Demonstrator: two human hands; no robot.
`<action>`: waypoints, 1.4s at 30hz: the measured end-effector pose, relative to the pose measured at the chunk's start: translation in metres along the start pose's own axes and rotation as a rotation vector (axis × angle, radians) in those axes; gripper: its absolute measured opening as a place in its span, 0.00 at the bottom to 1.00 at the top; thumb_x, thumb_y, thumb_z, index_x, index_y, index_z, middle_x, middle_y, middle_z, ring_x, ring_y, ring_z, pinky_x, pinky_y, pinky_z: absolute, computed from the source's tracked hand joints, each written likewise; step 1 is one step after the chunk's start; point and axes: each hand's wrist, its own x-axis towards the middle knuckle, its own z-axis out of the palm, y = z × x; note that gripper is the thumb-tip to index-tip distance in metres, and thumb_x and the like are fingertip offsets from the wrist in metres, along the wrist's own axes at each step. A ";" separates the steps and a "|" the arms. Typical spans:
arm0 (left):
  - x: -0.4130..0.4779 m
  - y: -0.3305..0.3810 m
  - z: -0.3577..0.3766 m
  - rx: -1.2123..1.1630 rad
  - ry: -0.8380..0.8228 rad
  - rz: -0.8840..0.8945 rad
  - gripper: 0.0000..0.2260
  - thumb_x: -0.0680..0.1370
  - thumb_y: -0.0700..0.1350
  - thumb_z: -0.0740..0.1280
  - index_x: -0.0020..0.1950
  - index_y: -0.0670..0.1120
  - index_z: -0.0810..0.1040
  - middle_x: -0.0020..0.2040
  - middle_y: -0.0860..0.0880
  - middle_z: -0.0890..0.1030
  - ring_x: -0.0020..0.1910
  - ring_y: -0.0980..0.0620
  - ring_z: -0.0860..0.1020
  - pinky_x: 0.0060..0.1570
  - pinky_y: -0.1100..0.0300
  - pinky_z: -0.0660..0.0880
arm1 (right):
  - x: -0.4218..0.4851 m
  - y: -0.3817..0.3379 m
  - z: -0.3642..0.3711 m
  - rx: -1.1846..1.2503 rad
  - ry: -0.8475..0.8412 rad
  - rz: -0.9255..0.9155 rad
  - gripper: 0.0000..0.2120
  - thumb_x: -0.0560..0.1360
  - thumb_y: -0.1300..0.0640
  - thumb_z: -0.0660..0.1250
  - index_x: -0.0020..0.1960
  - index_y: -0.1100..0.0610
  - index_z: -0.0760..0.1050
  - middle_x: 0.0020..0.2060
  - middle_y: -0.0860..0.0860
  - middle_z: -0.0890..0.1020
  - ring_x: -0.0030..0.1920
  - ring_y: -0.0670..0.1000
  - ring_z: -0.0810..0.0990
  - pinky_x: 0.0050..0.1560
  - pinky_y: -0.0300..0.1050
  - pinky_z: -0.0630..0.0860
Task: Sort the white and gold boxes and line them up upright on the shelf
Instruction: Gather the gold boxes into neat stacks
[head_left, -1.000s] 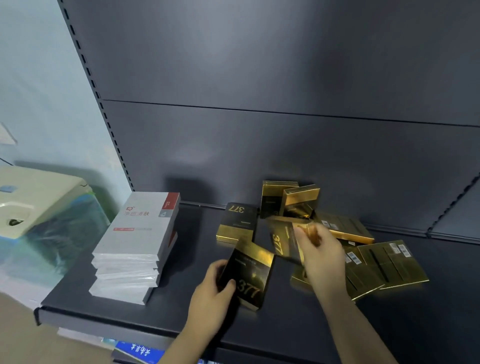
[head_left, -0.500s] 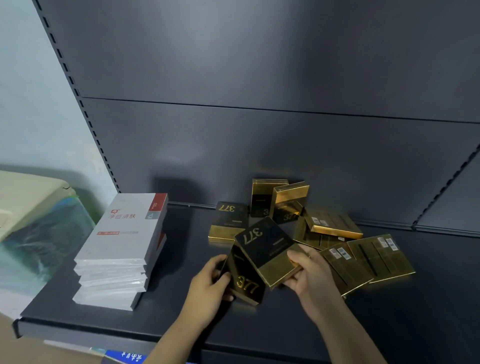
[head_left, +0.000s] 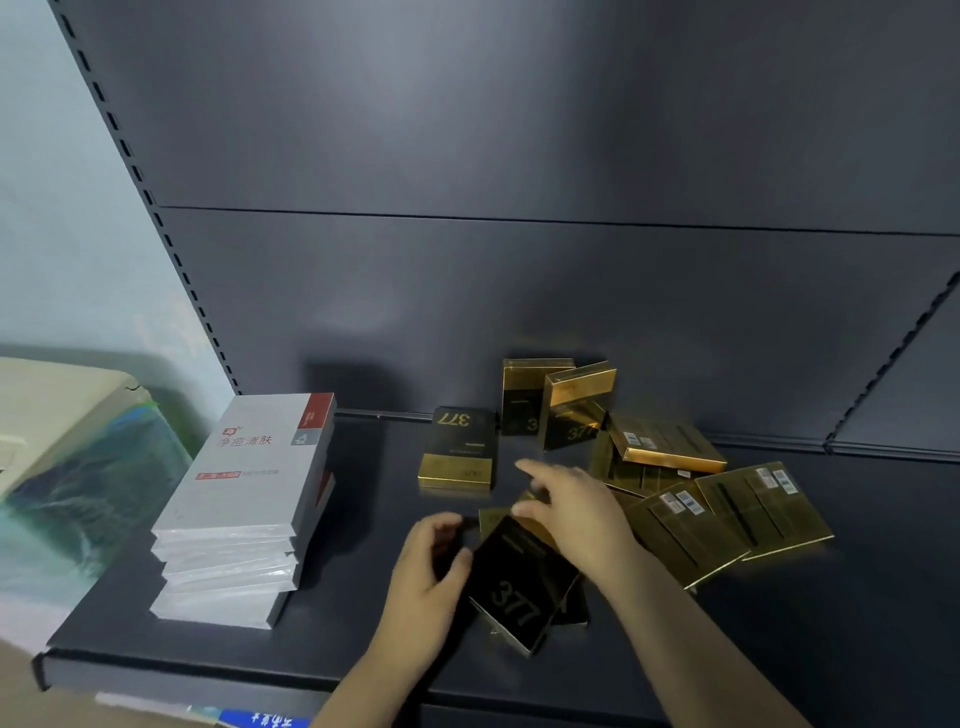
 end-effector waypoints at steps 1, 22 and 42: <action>0.004 0.000 0.001 0.036 0.014 0.020 0.14 0.77 0.36 0.67 0.60 0.51 0.75 0.57 0.54 0.77 0.59 0.60 0.75 0.61 0.61 0.72 | 0.001 -0.002 0.004 -0.085 0.058 -0.040 0.28 0.76 0.43 0.64 0.74 0.46 0.63 0.66 0.49 0.76 0.66 0.52 0.72 0.64 0.50 0.70; 0.081 -0.014 0.016 0.751 0.250 0.141 0.15 0.78 0.52 0.52 0.48 0.51 0.78 0.42 0.55 0.72 0.46 0.49 0.73 0.62 0.48 0.63 | 0.048 0.032 -0.055 0.014 0.304 0.020 0.29 0.75 0.55 0.68 0.73 0.53 0.62 0.73 0.51 0.65 0.71 0.55 0.64 0.70 0.54 0.66; 0.072 -0.012 -0.002 0.027 0.122 0.126 0.24 0.74 0.66 0.54 0.66 0.57 0.69 0.59 0.60 0.77 0.64 0.52 0.70 0.63 0.56 0.64 | 0.084 -0.035 -0.089 0.070 -0.072 -0.255 0.22 0.60 0.35 0.73 0.50 0.39 0.74 0.44 0.39 0.79 0.44 0.42 0.78 0.37 0.38 0.75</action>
